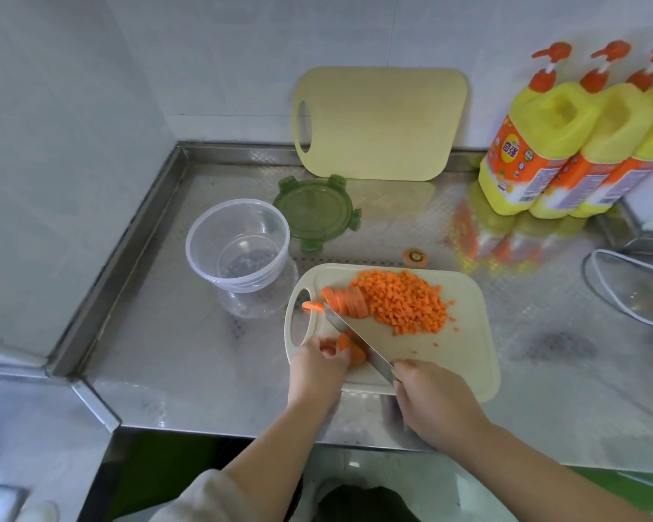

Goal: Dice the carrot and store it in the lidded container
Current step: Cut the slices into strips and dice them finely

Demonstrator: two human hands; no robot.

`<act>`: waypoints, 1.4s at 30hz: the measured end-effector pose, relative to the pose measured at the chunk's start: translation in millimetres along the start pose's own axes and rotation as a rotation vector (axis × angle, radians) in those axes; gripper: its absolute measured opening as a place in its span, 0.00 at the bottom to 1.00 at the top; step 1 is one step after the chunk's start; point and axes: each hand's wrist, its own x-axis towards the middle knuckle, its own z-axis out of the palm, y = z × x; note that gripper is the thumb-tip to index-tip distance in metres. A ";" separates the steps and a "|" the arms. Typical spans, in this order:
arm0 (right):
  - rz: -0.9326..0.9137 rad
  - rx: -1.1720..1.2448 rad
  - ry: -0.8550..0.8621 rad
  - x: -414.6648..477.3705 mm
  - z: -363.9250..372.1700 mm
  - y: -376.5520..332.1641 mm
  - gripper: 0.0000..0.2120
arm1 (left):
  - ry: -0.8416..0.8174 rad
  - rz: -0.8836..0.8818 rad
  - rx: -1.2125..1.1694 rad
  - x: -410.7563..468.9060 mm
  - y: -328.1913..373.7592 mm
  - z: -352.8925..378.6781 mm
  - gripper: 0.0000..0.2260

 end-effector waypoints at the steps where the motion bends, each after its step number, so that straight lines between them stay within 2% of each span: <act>1: -0.007 -0.001 -0.003 -0.5 1.2 -1.6 0.05 | 0.005 -0.002 -0.003 -0.5 -0.5 -1.2 0.05; 5: -0.056 -0.005 0.018 -0.1 4.6 -6.8 0.04 | 0.031 -0.022 -0.014 -1.7 -3.7 -6.4 0.08; 9: -0.070 0.013 -0.004 3.4 -4.4 -1.7 0.06 | 0.034 -0.044 -0.058 -1.4 -4.0 -7.6 0.06; 13: -0.049 0.031 0.070 2.8 -15.5 -1.6 0.07 | 0.018 -0.041 -0.057 0.9 -2.7 -7.8 0.06; 18: -0.092 -0.040 0.017 -3.3 -12.2 -15.1 0.07 | 0.032 -0.052 -0.048 4.6 -7.7 -4.9 0.10; 27: -0.085 -0.119 -0.017 -6.1 -12.9 -20.2 0.04 | 0.054 -0.045 -0.081 5.8 -11.4 -2.8 0.05; 32: -0.089 -0.181 -0.078 -6.2 -16.0 -25.5 0.09 | 0.035 -0.055 -0.093 7.9 -12.0 -2.3 0.05; 42: -0.096 -0.138 -0.080 8.7 -6.5 -22.6 0.09 | 0.024 -0.055 -0.080 10.8 -11.5 -2.8 0.05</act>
